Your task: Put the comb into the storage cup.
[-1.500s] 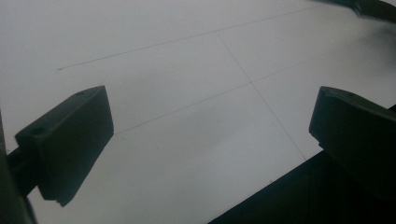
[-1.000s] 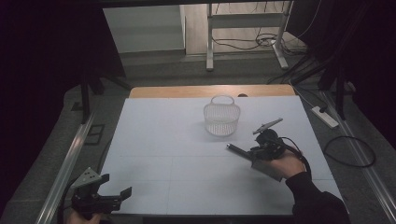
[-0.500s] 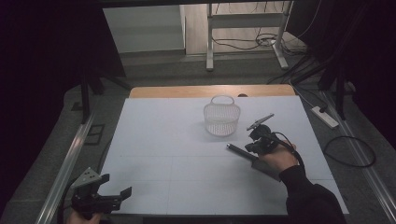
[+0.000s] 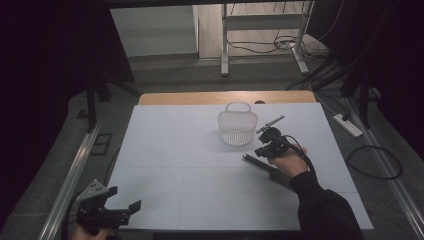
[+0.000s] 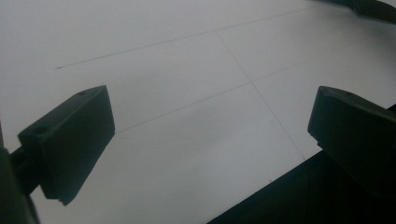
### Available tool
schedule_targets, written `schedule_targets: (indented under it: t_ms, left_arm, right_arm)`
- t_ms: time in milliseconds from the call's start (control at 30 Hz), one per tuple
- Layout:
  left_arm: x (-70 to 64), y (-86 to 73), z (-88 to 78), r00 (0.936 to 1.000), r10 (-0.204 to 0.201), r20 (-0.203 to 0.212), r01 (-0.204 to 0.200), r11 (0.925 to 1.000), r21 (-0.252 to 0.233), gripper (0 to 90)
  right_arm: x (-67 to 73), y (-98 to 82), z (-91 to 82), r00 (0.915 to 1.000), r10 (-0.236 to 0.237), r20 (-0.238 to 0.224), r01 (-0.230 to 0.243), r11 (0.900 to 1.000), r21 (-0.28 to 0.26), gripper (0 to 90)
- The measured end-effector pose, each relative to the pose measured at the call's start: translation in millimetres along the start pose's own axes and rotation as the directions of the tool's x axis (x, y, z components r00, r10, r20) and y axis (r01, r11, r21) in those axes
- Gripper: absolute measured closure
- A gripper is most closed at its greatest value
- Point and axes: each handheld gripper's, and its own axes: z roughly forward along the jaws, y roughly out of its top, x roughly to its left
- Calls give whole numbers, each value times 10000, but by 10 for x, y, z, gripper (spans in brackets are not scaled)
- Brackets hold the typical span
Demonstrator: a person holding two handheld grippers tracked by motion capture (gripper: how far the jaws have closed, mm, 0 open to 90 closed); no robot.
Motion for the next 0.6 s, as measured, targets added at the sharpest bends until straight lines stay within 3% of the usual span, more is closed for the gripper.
schedule_targets:
  t_ms: [600]
  left_arm:
    - [8,-1,2,10000,-61,48,61,10000,16,16]
  right_arm:
    - [37,250,203,9992,-285,290,285,9996,4,895]
